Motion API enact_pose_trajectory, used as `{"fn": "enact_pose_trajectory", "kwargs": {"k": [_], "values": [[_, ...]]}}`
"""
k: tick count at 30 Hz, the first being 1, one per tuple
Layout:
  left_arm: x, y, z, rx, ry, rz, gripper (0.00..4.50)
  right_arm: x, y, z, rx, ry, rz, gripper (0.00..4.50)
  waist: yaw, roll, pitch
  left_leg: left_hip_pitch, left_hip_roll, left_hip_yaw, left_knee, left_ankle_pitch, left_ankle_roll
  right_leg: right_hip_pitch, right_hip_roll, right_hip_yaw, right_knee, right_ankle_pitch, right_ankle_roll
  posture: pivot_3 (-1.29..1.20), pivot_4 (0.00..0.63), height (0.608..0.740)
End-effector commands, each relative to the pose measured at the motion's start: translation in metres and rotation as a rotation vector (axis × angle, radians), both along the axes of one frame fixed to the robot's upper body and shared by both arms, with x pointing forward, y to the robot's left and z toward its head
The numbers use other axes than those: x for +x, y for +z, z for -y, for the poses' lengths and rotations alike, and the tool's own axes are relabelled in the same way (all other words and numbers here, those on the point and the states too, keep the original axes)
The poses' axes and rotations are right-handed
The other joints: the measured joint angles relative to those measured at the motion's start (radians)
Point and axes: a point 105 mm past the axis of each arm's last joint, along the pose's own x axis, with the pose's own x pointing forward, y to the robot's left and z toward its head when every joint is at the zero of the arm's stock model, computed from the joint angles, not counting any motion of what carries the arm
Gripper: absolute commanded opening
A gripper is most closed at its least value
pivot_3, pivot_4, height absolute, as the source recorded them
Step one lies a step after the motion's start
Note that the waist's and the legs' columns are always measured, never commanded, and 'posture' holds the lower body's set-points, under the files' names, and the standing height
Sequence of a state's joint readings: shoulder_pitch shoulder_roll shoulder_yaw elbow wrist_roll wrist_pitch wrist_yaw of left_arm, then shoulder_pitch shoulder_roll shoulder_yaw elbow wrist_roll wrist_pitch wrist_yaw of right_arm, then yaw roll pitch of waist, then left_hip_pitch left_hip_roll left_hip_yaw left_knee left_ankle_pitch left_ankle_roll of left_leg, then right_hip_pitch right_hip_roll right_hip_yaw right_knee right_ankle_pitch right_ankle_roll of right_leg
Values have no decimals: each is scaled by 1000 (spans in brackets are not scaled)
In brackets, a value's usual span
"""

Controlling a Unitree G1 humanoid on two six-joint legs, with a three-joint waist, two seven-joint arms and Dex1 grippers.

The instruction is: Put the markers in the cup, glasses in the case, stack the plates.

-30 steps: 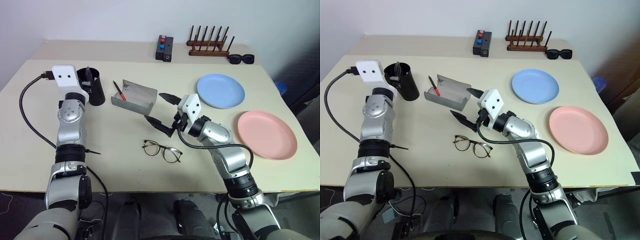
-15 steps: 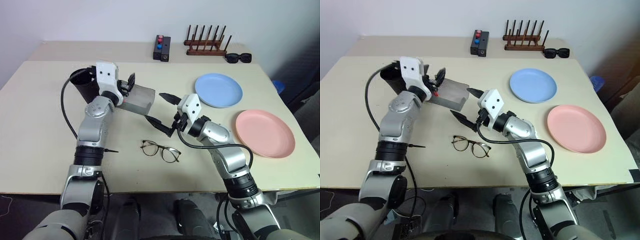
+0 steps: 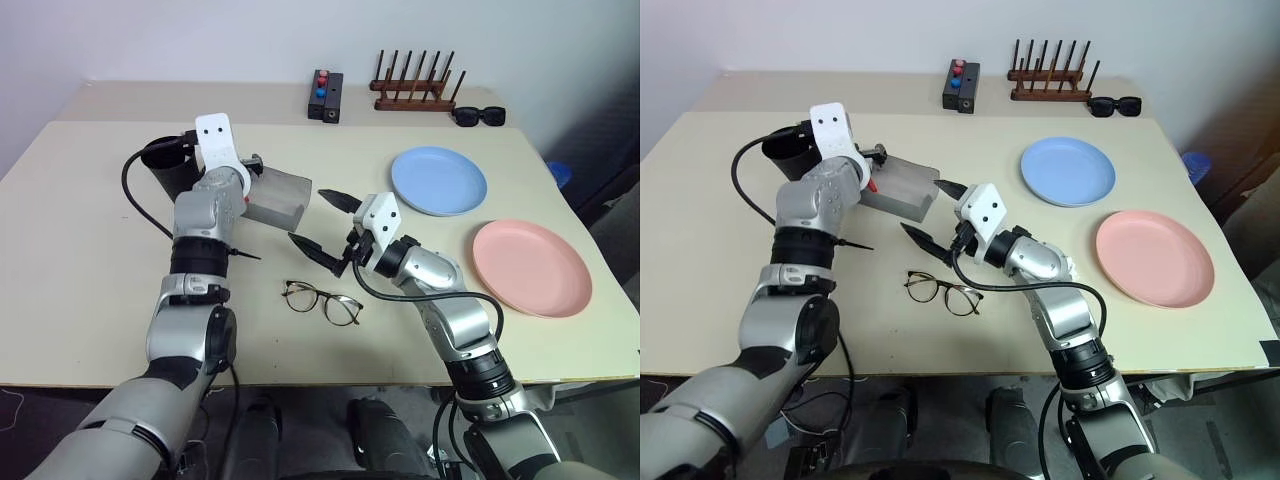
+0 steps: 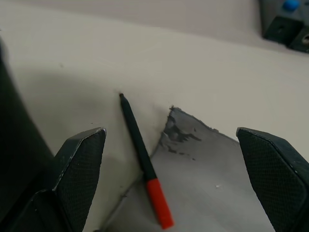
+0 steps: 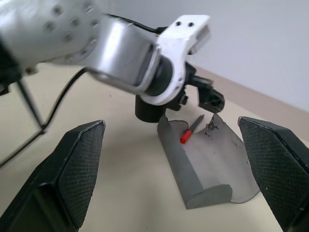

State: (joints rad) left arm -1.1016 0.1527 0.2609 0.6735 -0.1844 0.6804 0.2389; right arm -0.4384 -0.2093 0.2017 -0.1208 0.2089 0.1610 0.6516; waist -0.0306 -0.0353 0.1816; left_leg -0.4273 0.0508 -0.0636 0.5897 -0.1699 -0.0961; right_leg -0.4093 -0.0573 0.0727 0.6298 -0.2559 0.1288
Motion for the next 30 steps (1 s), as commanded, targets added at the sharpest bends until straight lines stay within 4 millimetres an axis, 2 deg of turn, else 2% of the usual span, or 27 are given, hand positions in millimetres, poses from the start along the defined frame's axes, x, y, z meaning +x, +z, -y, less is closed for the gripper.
{"fn": "enact_pose_trajectory", "kwargs": {"k": [1,6,21,30], "values": [[5,8,8,-1,-5,-27,4451,-2,10,1,23,-4,43,4500,-3,0,0,0,0,0,0,0,0,0,0,0,0,0,0,0,150,740],[7,2,18,-30,-6,-103,4451,-3,9,1,21,-8,40,4500,-7,0,0,0,0,0,-1,0,0,0,0,0,0,0,0,0,150,740],[-2,-26,9,-104,106,-260,4451,-4,5,5,-46,38,1,4500,-10,0,0,0,0,0,-1,0,0,0,0,0,0,0,1,0,150,740],[-1,-30,11,-136,119,-269,4451,-5,-1,8,-73,39,-20,4500,-10,0,0,0,0,0,-2,0,0,0,0,0,0,0,1,0,150,740]]}}
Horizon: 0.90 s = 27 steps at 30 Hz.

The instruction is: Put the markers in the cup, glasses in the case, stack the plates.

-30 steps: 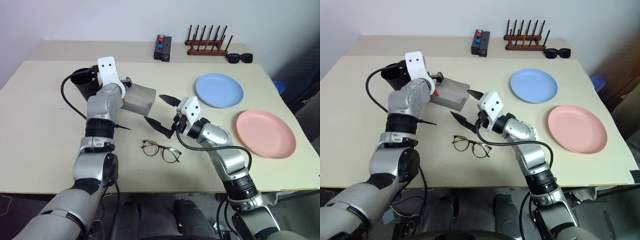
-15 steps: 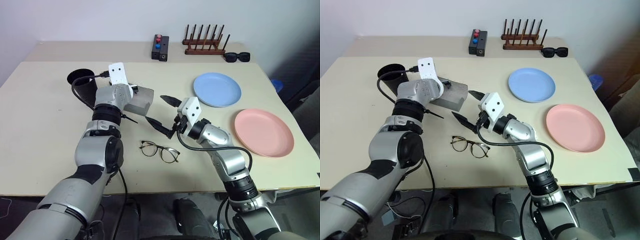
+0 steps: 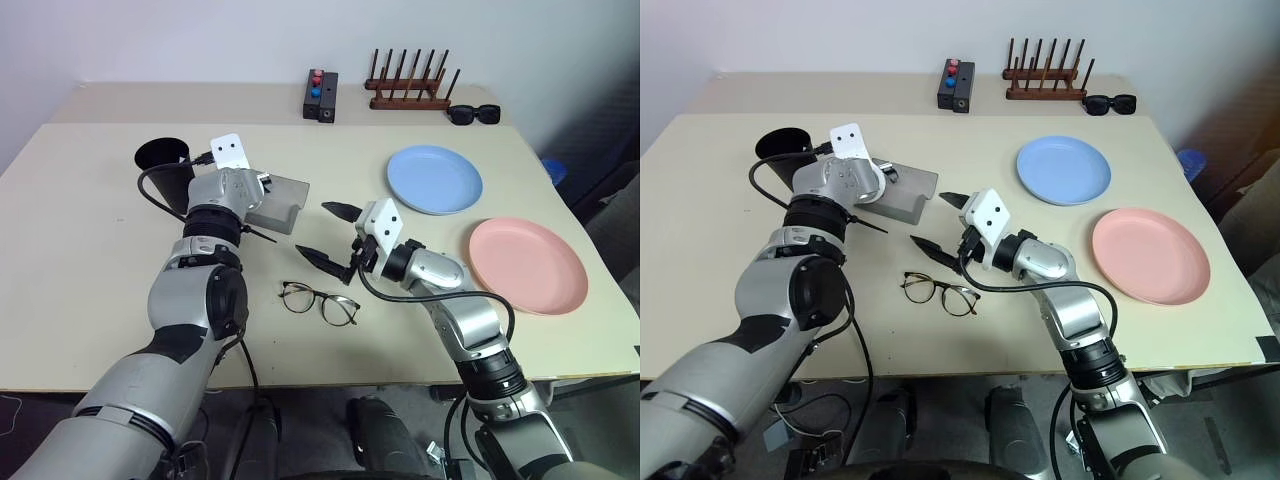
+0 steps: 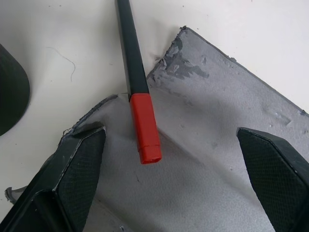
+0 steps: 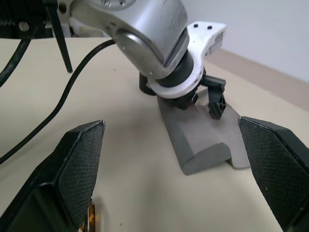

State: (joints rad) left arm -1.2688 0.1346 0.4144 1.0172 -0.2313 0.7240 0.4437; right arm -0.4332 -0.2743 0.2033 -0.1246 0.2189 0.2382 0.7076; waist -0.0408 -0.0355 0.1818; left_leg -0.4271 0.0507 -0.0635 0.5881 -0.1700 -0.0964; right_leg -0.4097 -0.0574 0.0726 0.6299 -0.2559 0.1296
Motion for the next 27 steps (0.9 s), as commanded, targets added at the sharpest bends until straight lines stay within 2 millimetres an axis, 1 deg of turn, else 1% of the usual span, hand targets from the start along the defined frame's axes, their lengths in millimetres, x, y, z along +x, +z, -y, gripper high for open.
{"fn": "enact_pose_trajectory", "kwargs": {"k": [1,3,5,7,10,11,15,18,23,25,27], "values": [[2,3,4,-27,-5,15,4220,-6,13,-1,18,18,51,4500,0,0,0,0,0,0,0,0,0,0,0,0,0,0,0,0,150,740],[3,3,4,-29,-2,22,3629,-7,12,-1,15,17,48,4500,0,0,0,0,0,0,0,0,0,0,0,0,0,0,0,0,150,740],[4,4,4,-32,6,33,2702,-7,11,-1,11,14,46,4500,2,0,0,0,0,0,0,0,0,0,0,0,0,0,0,0,150,740],[4,5,4,-33,6,38,1619,-8,8,0,2,12,43,4500,4,0,0,0,0,0,0,0,0,0,0,0,0,0,0,0,150,740],[4,6,5,-18,-3,41,161,-9,6,0,-2,13,41,4500,6,0,0,0,0,0,0,0,0,0,0,0,0,0,1,0,150,740],[5,7,5,-11,-8,43,71,-9,6,0,-2,13,41,4500,5,0,0,0,0,0,0,0,0,0,0,0,0,0,1,0,150,740],[6,11,6,18,-25,61,71,-8,6,-1,-3,13,40,4500,4,0,0,0,0,0,0,0,0,0,0,0,0,0,1,0,150,740],[8,20,5,84,-42,112,71,-8,5,-1,-3,14,39,4500,4,0,0,0,0,0,0,0,0,0,0,0,0,0,1,0,150,740],[13,54,10,181,-119,349,71,-7,5,-1,-3,9,40,4500,3,0,0,0,0,0,0,0,0,0,0,0,0,0,1,0,150,740],[11,72,8,220,-133,480,71,-6,5,0,-2,5,42,4500,2,0,0,0,0,0,-1,0,0,0,0,0,0,1,1,0,150,740],[3,92,1,292,-136,634,71,-5,6,0,-1,0,43,4500,1,0,0,0,0,0,-1,0,0,0,0,0,0,1,0,0,150,740]]}}
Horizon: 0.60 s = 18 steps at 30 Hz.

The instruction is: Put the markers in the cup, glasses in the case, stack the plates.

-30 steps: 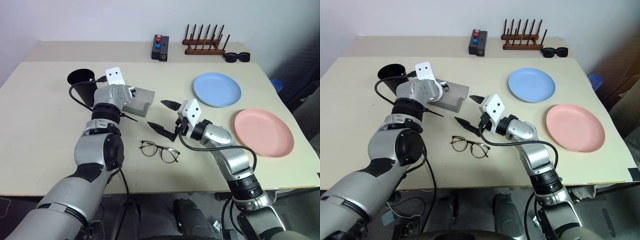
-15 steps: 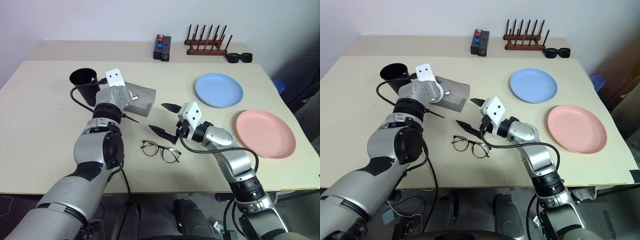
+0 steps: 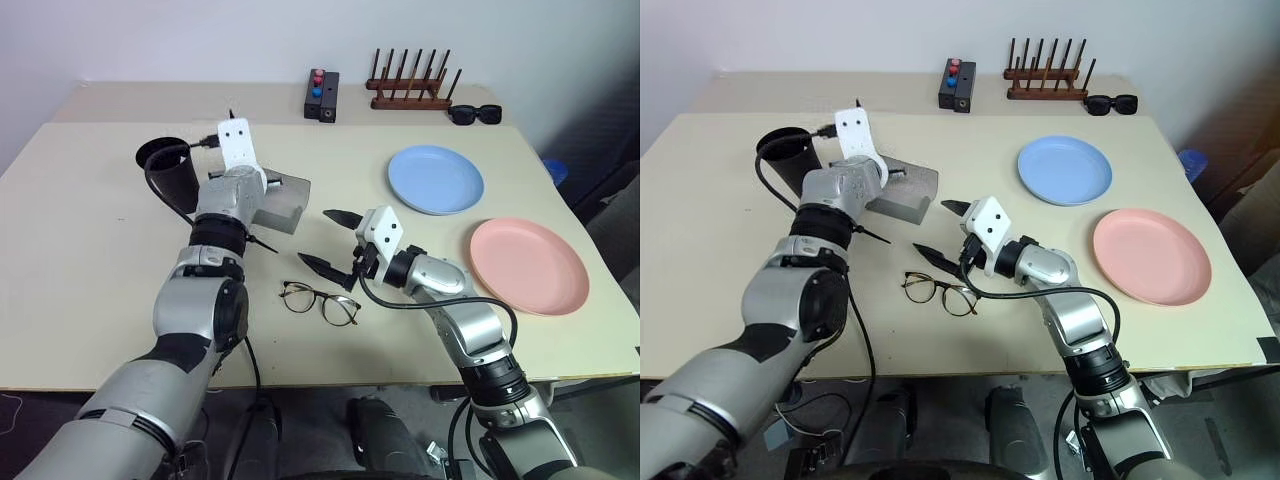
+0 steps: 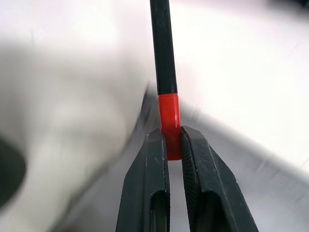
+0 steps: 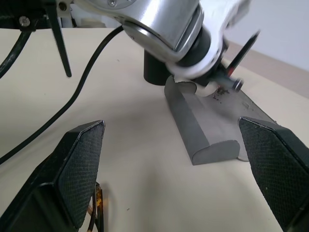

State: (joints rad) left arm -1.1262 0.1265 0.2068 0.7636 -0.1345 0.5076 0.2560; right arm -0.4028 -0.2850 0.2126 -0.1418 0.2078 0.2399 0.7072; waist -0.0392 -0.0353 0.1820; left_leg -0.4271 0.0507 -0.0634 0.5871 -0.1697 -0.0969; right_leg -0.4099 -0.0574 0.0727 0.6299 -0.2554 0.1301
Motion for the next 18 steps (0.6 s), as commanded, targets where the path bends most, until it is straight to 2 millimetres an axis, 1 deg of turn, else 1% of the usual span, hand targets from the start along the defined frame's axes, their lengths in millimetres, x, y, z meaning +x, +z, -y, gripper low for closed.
{"fn": "enact_pose_trajectory", "kwargs": {"k": [1,3,6,8,11,13,15,18], "values": [[-12,58,-9,106,-8,335,71,-1,13,-2,19,4,56,4500,-2,0,0,0,0,0,0,0,0,0,0,0,0,0,0,0,150,740],[-21,67,-24,145,33,425,71,-1,13,-1,18,3,57,4500,-3,0,0,0,0,0,-1,0,0,0,0,0,0,0,0,0,150,740],[-34,73,-50,205,126,499,71,-1,14,-2,19,5,58,4500,-2,0,0,1,0,0,-1,0,0,0,0,0,0,0,0,0,150,740],[-40,75,-63,242,173,520,71,-1,14,-2,20,7,60,4500,1,0,0,0,0,0,-1,0,0,0,0,0,0,0,0,0,150,740],[-52,78,-91,306,279,548,71,0,15,-4,22,13,61,4500,4,0,0,0,0,0,0,0,0,0,0,0,0,0,0,0,150,740],[-57,76,-106,321,333,543,71,0,16,-5,23,18,62,4500,5,0,0,0,0,0,1,0,0,0,0,0,0,0,0,0,150,740],[-59,72,-115,325,353,525,71,0,16,-6,23,22,63,4500,6,0,0,0,0,0,1,0,0,0,0,0,0,0,0,0,150,740],[-62,66,-122,334,361,511,71,-1,16,-7,24,30,64,4500,12,0,0,0,0,0,1,0,0,1,0,0,0,0,0,0,150,740]]}}
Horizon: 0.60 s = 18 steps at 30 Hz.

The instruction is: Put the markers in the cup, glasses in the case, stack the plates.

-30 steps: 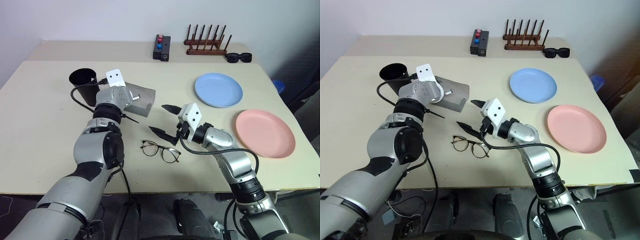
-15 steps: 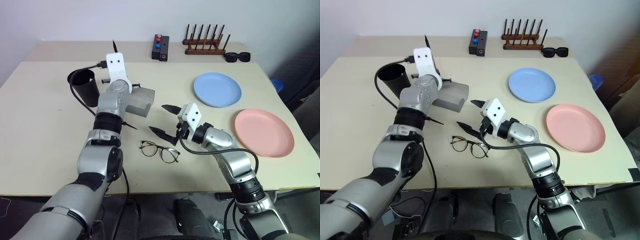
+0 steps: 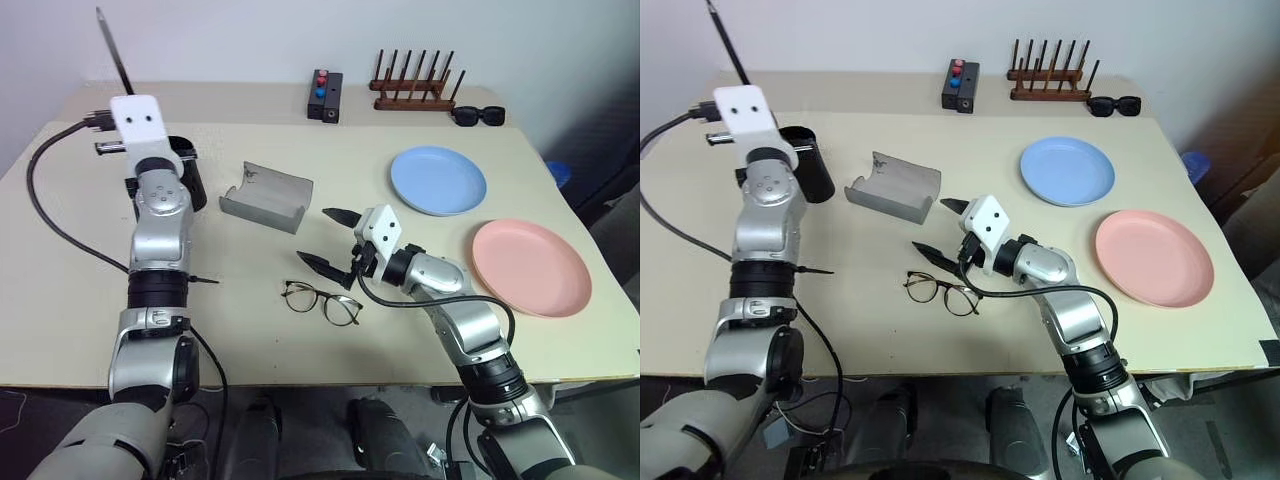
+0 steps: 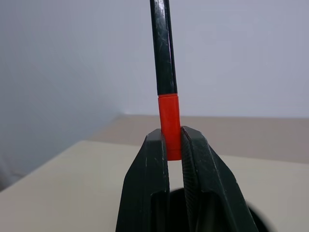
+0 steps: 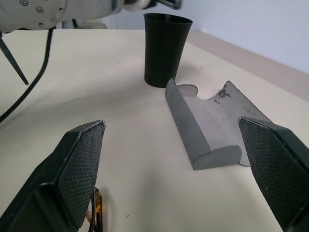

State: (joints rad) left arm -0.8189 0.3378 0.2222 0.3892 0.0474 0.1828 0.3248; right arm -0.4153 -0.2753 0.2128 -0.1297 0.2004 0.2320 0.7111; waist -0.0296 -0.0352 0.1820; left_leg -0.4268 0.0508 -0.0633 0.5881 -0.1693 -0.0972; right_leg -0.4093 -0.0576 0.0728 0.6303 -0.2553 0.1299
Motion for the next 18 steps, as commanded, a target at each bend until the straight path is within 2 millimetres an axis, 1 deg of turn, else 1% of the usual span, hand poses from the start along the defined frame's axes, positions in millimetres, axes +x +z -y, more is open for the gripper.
{"fn": "enact_pose_trajectory", "kwargs": {"k": [1,3,8,18], "values": [[-8,11,-4,30,8,54,71,-2,14,-6,23,28,55,4500,7,0,0,0,0,0,0,0,0,0,0,0,0,0,0,0,150,740],[-9,8,-3,30,-1,53,71,-3,14,-6,24,32,56,4500,11,0,0,0,0,0,0,0,0,0,0,0,0,0,0,0,150,740],[-11,1,8,41,-57,53,71,-2,14,-7,24,35,59,4500,16,0,0,0,0,0,1,0,0,0,0,0,0,0,0,0,150,740],[-11,-11,12,29,-75,28,71,-3,14,-8,25,37,61,4500,14,0,0,0,0,0,2,0,0,0,0,0,0,0,-1,0,150,740]]}}
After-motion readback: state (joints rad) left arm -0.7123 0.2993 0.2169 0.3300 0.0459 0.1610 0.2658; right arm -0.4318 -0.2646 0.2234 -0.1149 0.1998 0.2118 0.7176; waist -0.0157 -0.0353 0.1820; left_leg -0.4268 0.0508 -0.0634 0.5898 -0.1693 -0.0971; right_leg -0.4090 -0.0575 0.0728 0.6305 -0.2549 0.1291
